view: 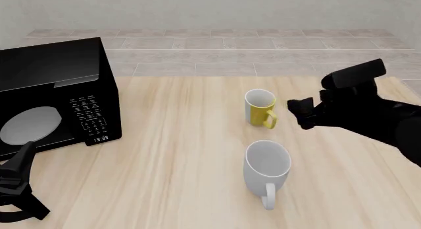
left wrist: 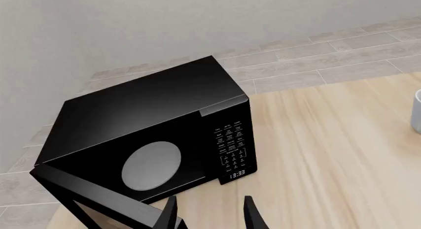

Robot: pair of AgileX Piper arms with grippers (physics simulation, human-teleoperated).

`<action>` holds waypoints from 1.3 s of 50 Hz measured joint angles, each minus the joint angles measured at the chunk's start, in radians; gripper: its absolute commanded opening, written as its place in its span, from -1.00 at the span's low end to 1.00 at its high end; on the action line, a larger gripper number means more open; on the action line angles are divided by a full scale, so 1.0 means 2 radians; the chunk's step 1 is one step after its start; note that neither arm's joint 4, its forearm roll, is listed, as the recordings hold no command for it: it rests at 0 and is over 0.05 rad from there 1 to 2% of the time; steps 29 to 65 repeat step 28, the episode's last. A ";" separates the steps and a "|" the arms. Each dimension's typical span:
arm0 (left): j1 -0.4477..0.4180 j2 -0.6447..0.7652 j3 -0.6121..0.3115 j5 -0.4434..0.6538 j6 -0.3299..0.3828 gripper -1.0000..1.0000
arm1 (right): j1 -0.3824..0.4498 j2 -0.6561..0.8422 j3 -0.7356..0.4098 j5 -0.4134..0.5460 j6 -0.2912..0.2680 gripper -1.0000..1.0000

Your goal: Put the yellow and white mug to the front of the white mug.

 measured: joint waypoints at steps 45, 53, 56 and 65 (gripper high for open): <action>0.000 0.000 0.000 0.000 0.000 1.00 | -0.012 -0.210 0.086 0.040 -0.005 1.00; 0.000 0.000 0.000 0.000 0.000 1.00 | -0.012 -0.210 0.086 0.040 -0.005 1.00; 0.000 0.000 0.000 0.000 0.000 1.00 | -0.012 -0.210 0.086 0.040 -0.005 1.00; 0.000 0.000 0.000 0.000 0.000 1.00 | -0.012 -0.210 0.086 0.040 -0.005 1.00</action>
